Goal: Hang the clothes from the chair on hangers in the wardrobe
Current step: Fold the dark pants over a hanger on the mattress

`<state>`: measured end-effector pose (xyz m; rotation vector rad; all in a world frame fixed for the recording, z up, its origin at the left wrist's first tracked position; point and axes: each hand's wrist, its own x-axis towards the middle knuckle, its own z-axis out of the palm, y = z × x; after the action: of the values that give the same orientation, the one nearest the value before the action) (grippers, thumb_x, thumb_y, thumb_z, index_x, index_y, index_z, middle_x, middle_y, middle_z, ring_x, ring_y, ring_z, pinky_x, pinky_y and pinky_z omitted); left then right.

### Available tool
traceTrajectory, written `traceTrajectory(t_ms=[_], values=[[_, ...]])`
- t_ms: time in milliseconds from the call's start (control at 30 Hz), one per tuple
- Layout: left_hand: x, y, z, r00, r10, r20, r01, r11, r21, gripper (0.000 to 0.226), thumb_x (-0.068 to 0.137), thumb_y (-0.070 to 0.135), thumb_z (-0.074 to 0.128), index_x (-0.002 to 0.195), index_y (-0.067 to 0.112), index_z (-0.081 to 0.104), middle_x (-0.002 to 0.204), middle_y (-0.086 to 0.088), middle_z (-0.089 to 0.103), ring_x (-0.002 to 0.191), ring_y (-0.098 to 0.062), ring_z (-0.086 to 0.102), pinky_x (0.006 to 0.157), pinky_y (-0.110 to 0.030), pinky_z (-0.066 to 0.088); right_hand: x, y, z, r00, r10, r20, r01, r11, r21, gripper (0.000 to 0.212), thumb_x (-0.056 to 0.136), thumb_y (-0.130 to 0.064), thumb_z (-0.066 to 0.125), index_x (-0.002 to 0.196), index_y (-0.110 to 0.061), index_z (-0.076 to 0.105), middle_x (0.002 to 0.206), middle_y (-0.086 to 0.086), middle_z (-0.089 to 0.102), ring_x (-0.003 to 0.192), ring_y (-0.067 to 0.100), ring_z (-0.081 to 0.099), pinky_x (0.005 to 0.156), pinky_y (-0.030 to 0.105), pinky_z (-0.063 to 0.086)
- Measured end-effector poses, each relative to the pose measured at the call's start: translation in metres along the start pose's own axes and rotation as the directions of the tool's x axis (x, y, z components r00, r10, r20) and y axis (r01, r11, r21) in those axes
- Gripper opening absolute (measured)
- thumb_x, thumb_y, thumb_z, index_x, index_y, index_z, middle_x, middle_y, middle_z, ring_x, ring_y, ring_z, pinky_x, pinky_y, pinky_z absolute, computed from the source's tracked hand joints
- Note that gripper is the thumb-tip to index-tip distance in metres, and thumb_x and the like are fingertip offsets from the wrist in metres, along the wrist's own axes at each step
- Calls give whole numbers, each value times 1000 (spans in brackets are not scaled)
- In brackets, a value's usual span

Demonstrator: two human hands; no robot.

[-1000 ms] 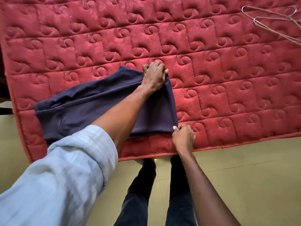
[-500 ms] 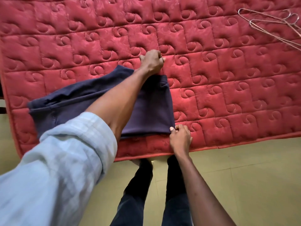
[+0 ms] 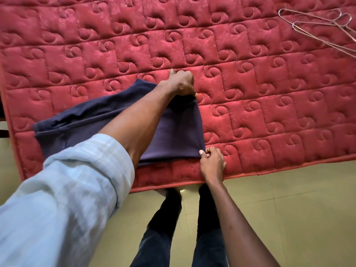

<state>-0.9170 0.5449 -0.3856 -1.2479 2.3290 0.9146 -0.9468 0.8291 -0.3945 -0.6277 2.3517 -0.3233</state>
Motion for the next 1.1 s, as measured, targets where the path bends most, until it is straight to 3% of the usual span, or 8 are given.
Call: traceTrajectory(t_ms=[233,533,767,833,900,967,1000,1100], values=[[9,-4,0,986,94,-139,-79,991,111,19,93,35,62,81,20,60,107,-10,66,119,-30,44,103,-47,23,-3,2,2,999,-48,-6,48,997,-57,19,96,-27,55,103,-11,61,115,6,57,117,26,47,95,40,29],[4,-13,44,908,163,-386,-74,969,236,26,99,26,40,109,7,55,118,-14,52,117,-33,43,97,-45,25,-7,-4,0,1000,-5,-6,3,960,-279,30,97,-32,49,114,-12,62,122,8,58,123,27,46,97,42,30],[-10,-6,50,850,-52,-524,73,997,19,29,101,25,38,114,10,58,122,-10,54,118,-31,45,97,-44,27,9,-13,-9,982,122,145,-76,955,-288,26,93,-34,52,99,-15,68,114,10,67,115,30,57,97,39,34],[-12,-5,46,774,-31,-633,1,999,-48,28,101,27,39,108,11,61,119,-9,58,115,-29,49,97,-41,28,15,-13,-14,966,184,183,-153,973,-175,28,91,-40,58,90,-14,68,108,15,69,109,34,61,95,38,41],[-23,-12,45,609,-29,-792,-93,990,-108,23,98,22,44,100,10,64,112,-9,62,110,-27,52,98,-38,30,15,-14,-24,982,189,16,-188,981,-55,32,88,-41,64,93,-10,68,109,21,67,108,38,59,94,39,43],[-47,-29,59,473,-49,-880,-123,985,-121,21,96,17,47,101,9,65,112,-11,63,109,-27,52,101,-37,33,12,-26,-32,936,27,-350,-49,997,-54,29,88,-30,64,103,-4,64,112,22,62,110,38,53,97,41,37],[-61,-37,73,453,-61,-889,-104,987,-121,21,96,15,47,104,7,65,115,-12,63,111,-28,52,103,-38,34,11,-36,-31,892,-112,-439,100,994,-50,24,88,-21,61,104,-3,63,111,20,61,108,38,52,97,41,36],[-107,-59,123,523,-37,-852,-41,997,-68,33,98,18,45,121,3,63,131,-18,59,123,-31,49,109,-43,34,18,-78,7,781,-584,-222,580,810,-87,29,91,-16,49,113,-3,65,123,20,61,117,36,53,104,35,32]])
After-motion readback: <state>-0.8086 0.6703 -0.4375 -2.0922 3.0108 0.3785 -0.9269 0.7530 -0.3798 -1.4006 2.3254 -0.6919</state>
